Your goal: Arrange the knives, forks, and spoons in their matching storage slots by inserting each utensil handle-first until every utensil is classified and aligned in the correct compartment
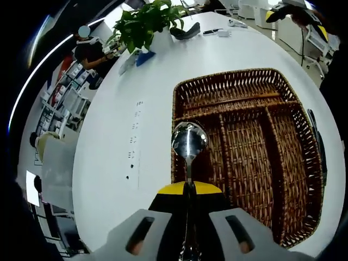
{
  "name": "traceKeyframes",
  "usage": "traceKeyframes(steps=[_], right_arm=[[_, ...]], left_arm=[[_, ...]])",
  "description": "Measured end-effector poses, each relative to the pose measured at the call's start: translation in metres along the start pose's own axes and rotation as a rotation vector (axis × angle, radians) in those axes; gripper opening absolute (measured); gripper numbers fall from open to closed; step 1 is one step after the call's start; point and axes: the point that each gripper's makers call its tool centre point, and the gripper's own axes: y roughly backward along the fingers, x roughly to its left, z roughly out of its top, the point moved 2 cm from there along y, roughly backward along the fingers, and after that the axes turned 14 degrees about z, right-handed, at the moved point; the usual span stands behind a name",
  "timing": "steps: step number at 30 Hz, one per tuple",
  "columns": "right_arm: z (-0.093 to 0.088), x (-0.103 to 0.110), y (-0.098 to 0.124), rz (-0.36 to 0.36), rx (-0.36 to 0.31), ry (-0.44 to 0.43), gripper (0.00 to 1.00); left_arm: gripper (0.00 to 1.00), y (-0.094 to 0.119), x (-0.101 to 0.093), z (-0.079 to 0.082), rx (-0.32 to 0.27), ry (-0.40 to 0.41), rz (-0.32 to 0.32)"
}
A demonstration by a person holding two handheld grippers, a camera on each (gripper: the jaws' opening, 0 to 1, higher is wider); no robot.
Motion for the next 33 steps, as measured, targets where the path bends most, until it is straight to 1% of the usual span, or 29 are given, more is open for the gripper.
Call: traceKeyframes(steps=[2,7,10,12,17,20,23,26,29,33], right_arm=[[0.001,0.001,-0.002,0.005,-0.004,0.010,1.00],[0.000,0.004,-0.006,0.014,-0.004,0.007,1.00],[0.001,0.006,-0.008,0.020,-0.002,0.013,1.00],[0.001,0.005,-0.007,0.017,-0.006,0.012,1.00],[0.001,0.000,-0.005,0.009,-0.006,0.006,1.00],[0.000,-0.001,-0.004,0.007,-0.009,-0.001,1.00],[-0.003,-0.002,-0.004,0.006,-0.005,-0.008,1.00],[-0.005,-0.003,-0.002,0.006,-0.003,-0.013,1.00],[-0.006,-0.004,-0.001,0.001,-0.005,-0.021,1.00],[-0.006,-0.005,-0.002,0.004,0.003,-0.018,1.00]], left_arm=[[0.01,-0.002,-0.001,0.002,-0.004,0.013,-0.002],[0.01,-0.008,-0.007,0.003,-0.005,0.003,-0.002],[0.01,-0.013,-0.007,0.003,0.006,0.020,0.002],[0.01,-0.017,-0.011,0.002,0.008,0.031,-0.005],[0.01,-0.027,-0.014,-0.004,0.026,0.011,-0.007],[0.01,-0.032,-0.014,-0.006,0.015,0.000,-0.005],[0.01,-0.036,-0.015,-0.008,0.019,-0.008,-0.011],[0.01,-0.038,-0.015,-0.009,0.013,0.002,-0.019],[0.01,-0.040,-0.015,-0.014,0.022,-0.002,-0.023],[0.01,-0.040,-0.015,-0.018,0.024,0.020,-0.018]])
